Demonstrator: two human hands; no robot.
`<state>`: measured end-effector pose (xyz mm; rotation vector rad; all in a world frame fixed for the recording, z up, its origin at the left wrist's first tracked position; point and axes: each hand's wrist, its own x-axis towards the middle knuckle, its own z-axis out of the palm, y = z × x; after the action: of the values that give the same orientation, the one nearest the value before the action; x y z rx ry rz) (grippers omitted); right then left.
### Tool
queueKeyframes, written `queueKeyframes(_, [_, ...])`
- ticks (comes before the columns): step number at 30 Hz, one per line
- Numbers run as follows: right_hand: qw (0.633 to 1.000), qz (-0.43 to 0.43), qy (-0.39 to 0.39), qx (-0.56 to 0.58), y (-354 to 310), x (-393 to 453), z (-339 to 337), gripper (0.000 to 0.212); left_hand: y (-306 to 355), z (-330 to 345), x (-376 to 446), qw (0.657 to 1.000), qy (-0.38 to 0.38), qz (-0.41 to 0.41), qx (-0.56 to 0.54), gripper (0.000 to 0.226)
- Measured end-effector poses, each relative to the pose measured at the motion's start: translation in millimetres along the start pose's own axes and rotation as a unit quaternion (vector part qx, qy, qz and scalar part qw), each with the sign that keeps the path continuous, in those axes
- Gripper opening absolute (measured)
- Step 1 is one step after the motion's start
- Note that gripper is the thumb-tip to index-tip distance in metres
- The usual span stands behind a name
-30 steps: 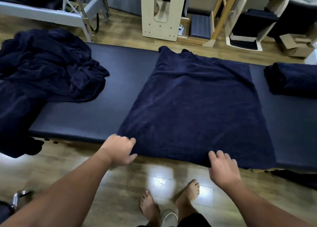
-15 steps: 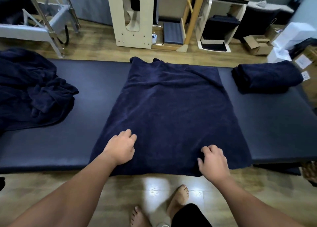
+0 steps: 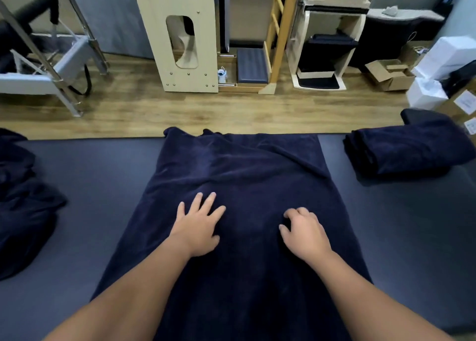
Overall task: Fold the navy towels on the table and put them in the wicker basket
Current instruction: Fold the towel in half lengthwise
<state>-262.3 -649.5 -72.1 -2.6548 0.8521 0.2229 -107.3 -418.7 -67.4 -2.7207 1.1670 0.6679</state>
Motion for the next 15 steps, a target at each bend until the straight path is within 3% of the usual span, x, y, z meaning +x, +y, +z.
queueKeyframes(6, [0.998, -0.043, 0.044, 0.03, 2, 110, -40, 0.035, 38, -46, 99, 0.994, -0.076, -0.079, 0.005, 0.118])
queueKeyframes(10, [0.993, -0.035, 0.069, 0.088, -9, 178, -59, 0.033, 44, -46, 115, 0.99, -0.097, -0.1, 0.012, 0.126])
queueKeyframes(15, [0.997, 0.023, -0.015, 0.075, -36, 229, -60, 0.048, 44, -37, 116, 0.99, -0.085, -0.109, 0.01, 0.127])
